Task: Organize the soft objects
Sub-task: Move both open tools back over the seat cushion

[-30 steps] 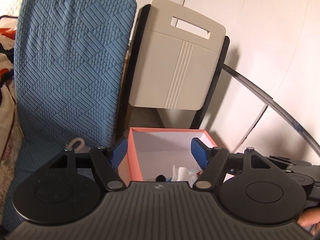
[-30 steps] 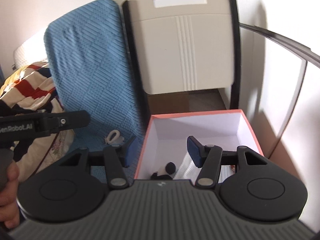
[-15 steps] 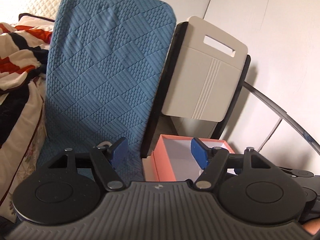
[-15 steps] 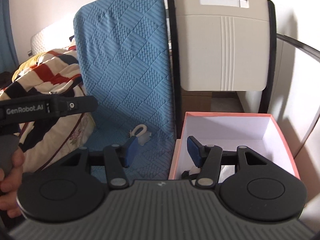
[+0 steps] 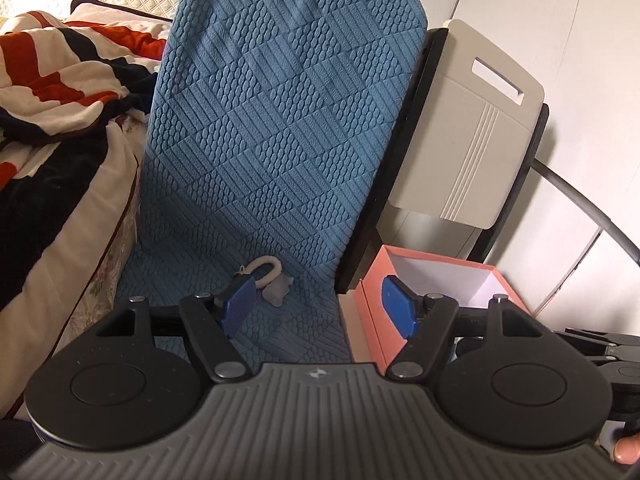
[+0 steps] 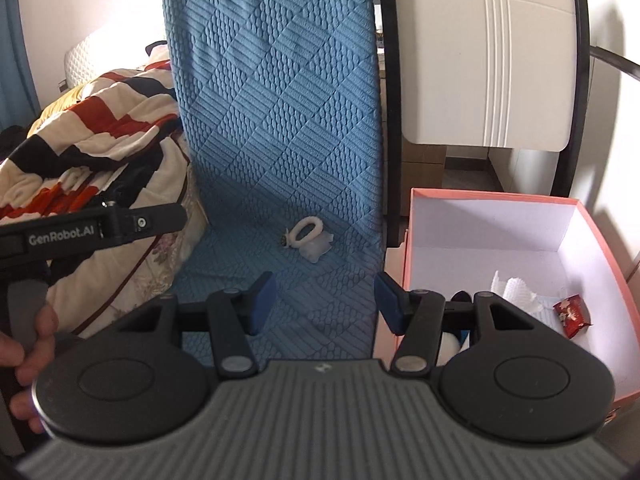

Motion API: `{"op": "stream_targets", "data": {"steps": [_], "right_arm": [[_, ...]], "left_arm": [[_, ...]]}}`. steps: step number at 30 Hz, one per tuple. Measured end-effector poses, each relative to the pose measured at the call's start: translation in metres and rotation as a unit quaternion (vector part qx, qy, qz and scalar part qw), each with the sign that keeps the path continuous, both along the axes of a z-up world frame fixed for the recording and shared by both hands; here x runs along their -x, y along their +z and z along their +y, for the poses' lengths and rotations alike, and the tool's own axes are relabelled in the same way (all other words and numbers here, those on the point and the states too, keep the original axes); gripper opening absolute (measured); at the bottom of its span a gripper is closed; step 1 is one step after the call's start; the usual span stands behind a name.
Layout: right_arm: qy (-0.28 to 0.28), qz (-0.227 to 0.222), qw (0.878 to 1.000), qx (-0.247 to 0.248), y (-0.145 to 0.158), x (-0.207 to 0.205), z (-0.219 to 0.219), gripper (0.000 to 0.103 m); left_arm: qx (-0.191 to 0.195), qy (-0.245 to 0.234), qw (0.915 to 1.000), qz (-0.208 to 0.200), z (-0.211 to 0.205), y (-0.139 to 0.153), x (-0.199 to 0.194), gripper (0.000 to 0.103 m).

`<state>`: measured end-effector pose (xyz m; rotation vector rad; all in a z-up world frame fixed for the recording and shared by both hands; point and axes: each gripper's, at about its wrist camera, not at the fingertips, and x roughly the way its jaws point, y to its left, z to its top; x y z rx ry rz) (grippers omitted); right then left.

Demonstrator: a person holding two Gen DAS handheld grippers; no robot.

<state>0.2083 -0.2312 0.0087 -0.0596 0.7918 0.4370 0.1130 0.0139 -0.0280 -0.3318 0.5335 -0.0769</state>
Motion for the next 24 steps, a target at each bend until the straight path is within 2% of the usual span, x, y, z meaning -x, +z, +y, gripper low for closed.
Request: {"op": "stream_targets", "data": {"steps": [5, 15, 24], "right_arm": [[-0.007, 0.017, 1.000, -0.003, -0.016, 0.006, 0.012, 0.057], [-0.020, 0.031, 0.999, 0.018, -0.036, 0.015, 0.019, 0.057], [-0.020, 0.031, 0.999, 0.033, -0.044, 0.010, 0.019, 0.057]], "left_arm": [[-0.016, -0.012, 0.9998, 0.006, -0.003, -0.018, 0.007, 0.075], [-0.010, -0.025, 0.9996, 0.011, 0.000, -0.050, 0.014, 0.075], [-0.019, -0.036, 0.9988, 0.029, -0.005, -0.079, 0.002, 0.075]]}}
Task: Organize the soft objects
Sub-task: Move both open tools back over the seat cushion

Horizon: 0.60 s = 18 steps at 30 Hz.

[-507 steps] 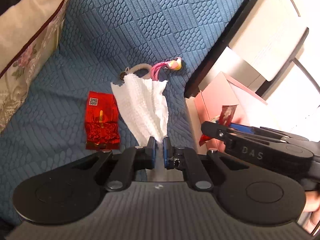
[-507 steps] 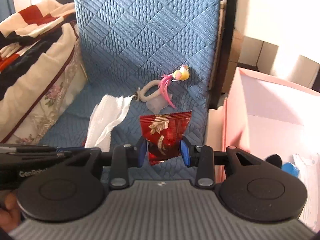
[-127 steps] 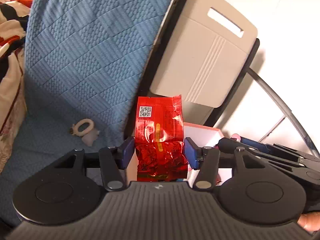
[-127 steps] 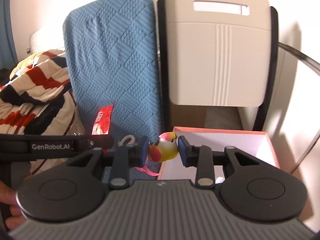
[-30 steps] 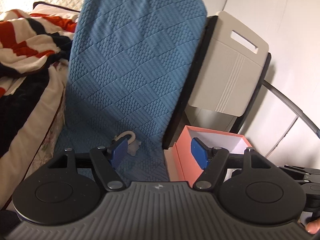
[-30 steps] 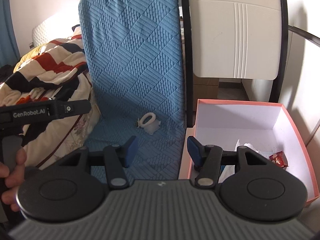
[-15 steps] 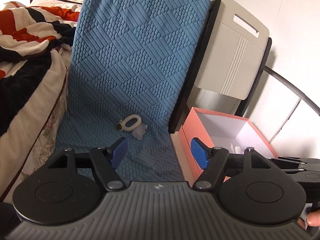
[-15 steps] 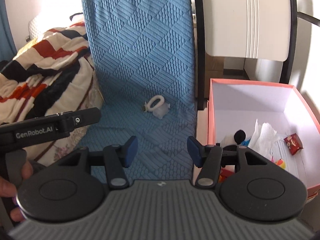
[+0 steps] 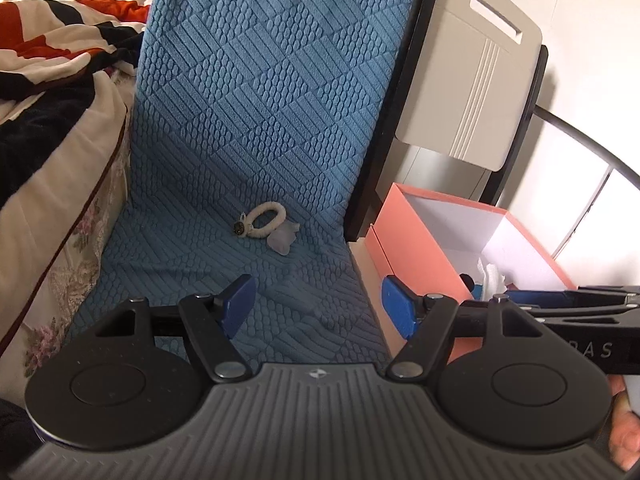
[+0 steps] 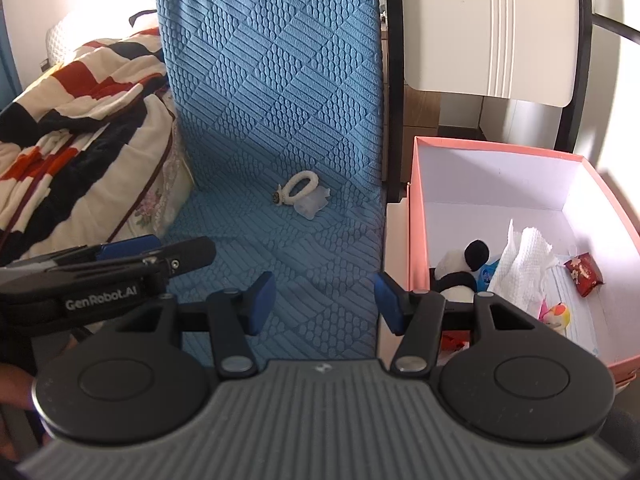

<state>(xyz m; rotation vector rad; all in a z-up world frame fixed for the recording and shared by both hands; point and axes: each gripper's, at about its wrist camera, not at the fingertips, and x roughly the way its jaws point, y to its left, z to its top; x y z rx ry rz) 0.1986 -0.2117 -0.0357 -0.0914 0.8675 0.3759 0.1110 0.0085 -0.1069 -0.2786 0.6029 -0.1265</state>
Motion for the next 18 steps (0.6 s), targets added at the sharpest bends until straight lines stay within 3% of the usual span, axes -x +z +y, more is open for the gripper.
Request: {"op": "stream_targets", "data": {"steps": [6, 13, 18], "right_arm": [[-0.005, -0.001, 1.000, -0.004, -0.007, -0.011, -0.003, 0.057], [-0.003, -0.002, 1.000, 0.011, -0.020, -0.028, 0.004, 0.057], [0.007, -0.006, 1.000, 0.016, -0.030, -0.043, 0.012, 0.057]], "left_arm": [[-0.028, -0.002, 0.9996, -0.001, -0.004, -0.004, -0.020, 0.075], [-0.020, -0.013, 0.9997, 0.002, -0.004, -0.011, -0.052, 0.075], [-0.055, -0.025, 0.9980, 0.017, -0.014, -0.023, -0.074, 0.075]]}}
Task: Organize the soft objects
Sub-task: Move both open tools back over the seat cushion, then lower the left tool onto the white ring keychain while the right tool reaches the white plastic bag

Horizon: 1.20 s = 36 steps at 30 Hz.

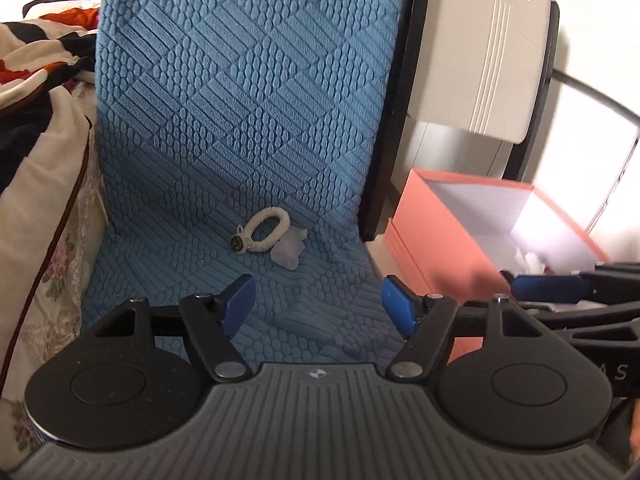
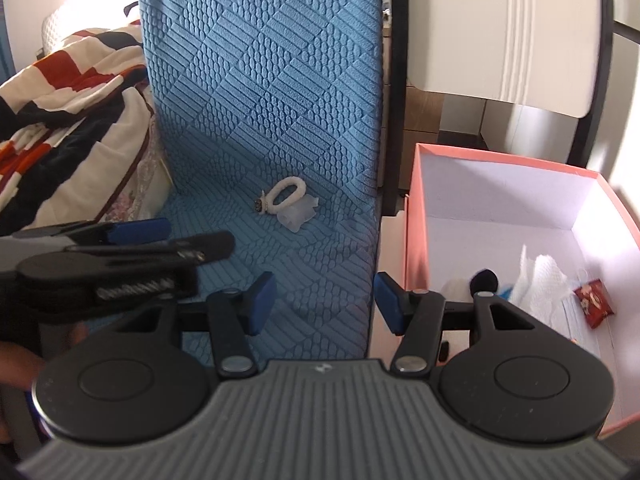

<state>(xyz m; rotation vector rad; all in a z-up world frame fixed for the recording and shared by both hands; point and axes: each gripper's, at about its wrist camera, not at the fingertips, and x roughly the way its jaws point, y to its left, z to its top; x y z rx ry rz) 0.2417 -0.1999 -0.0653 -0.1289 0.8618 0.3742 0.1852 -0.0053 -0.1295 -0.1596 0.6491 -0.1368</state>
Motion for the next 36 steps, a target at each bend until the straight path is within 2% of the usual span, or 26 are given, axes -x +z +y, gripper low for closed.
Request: {"op": "stream_targets", "data": {"steps": [11, 15, 20, 36], "right_arm": [[0.011, 0.001, 1.000, 0.002, -0.028, -0.027, 0.017, 0.057], [0.017, -0.007, 1.000, -0.008, -0.038, -0.038, 0.022, 0.057], [0.006, 0.018, 0.999, -0.047, -0.050, -0.060, 0.023, 0.057], [0.024, 0.043, 0.997, -0.060, -0.078, -0.112, 0.045, 0.057]], "left_arm": [[-0.008, 0.010, 0.9997, 0.022, 0.012, -0.024, -0.040, 0.075], [0.008, 0.021, 0.9992, 0.033, 0.025, -0.032, -0.055, 0.075], [0.015, 0.034, 0.9982, 0.047, 0.036, -0.041, -0.075, 0.075], [0.026, 0.042, 0.9957, 0.079, 0.053, -0.065, -0.137, 0.075]]}}
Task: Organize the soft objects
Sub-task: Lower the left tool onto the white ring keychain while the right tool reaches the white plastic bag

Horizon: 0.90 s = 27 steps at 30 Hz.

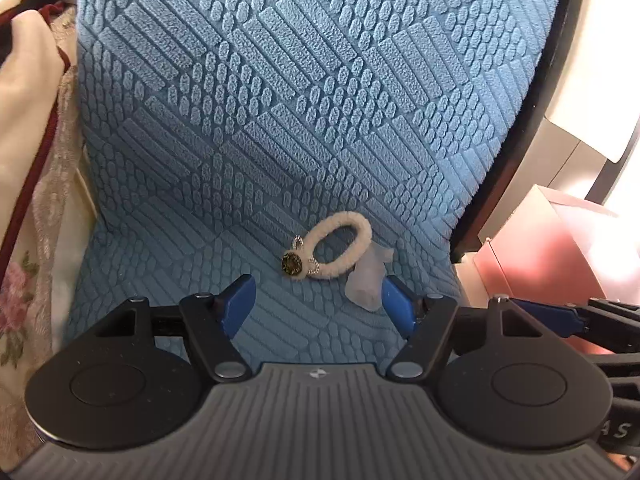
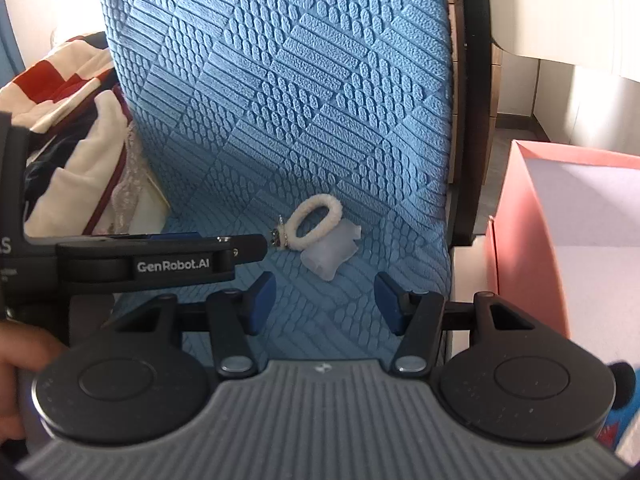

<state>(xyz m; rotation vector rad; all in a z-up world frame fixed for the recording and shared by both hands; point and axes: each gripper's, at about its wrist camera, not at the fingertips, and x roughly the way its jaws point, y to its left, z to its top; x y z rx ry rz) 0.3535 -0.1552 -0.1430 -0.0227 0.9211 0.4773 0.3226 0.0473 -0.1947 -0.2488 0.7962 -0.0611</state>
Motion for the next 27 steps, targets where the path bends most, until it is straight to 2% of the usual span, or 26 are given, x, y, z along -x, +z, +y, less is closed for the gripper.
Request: {"op": "stream_targets", "data": {"steps": [4, 10, 16, 22, 27], "right_arm": [[-0.003, 0.008, 1.000, -0.007, -0.006, -0.015, 0.003, 0.057], [0.004, 0.012, 1.000, -0.010, -0.013, -0.033, 0.009, 0.057], [0.036, 0.011, 0.999, 0.004, -0.026, -0.048, 0.021, 0.057], [0.041, 0.012, 0.999, -0.003, -0.037, -0.060, 0.026, 0.057], [0.049, 0.015, 0.999, 0.016, -0.050, -0.067, 0.035, 0.057]], "left_arm": [[-0.005, 0.002, 1.0000, -0.003, 0.008, 0.001, -0.009, 0.075], [0.019, 0.025, 0.9995, 0.010, 0.026, -0.003, -0.024, 0.075], [0.030, 0.011, 0.9994, 0.014, 0.029, -0.004, -0.040, 0.075], [0.061, 0.017, 0.9977, 0.022, 0.027, -0.023, -0.054, 0.075], [0.076, 0.040, 0.9956, 0.038, 0.032, -0.040, -0.063, 0.073]]}}
